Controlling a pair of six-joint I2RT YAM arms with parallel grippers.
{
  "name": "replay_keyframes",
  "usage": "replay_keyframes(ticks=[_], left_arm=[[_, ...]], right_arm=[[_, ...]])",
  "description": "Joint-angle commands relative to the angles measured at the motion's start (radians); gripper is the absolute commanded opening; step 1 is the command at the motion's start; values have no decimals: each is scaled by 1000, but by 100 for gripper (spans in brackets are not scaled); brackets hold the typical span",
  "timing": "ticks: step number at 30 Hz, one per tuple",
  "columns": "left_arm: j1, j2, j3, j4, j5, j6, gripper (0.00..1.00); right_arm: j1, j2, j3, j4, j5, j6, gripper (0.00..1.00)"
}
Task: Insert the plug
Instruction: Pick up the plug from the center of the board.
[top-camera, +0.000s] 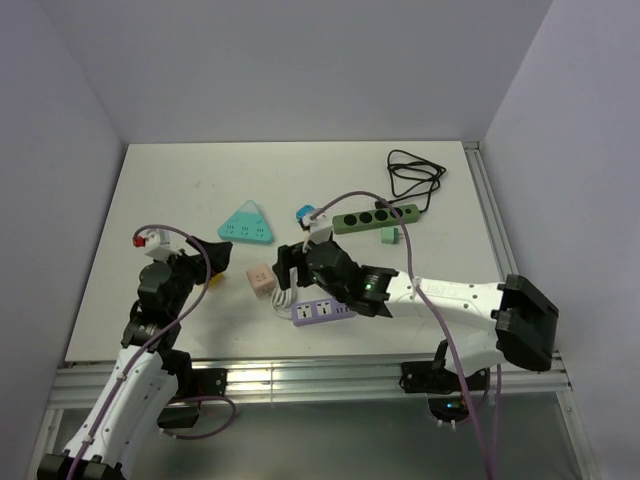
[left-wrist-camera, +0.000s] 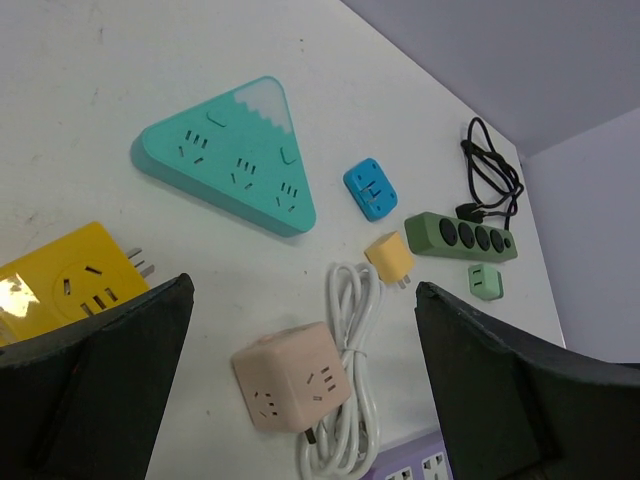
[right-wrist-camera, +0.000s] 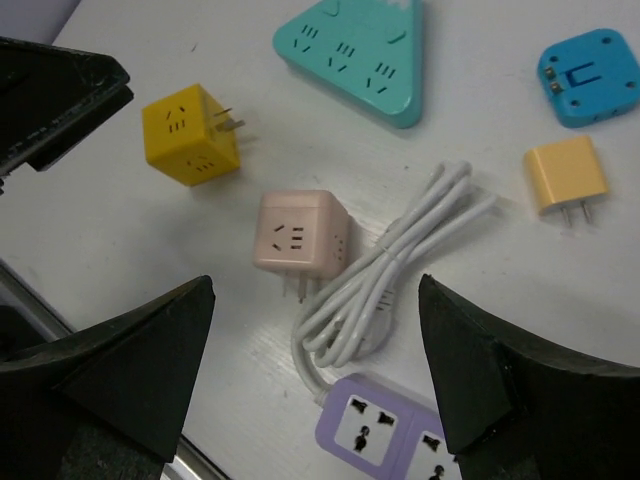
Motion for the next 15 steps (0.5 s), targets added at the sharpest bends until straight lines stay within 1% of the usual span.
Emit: replay_keyframes(ticks=[1, 4, 6, 15], left_arm=[[-2, -4, 43, -47, -32, -15, 100], [-1, 5, 56, -76, -72, -23, 100], [-1, 7, 56, -84, -86, -29, 99], [1, 4, 71, -119, -129, -39, 99]], right_arm=[[19, 85, 154, -137, -40, 4, 89], [59, 157, 199, -114, 6, -2, 88], [71, 220, 228, -114, 5, 1, 87], [90, 485, 432, -194, 57, -39, 85]])
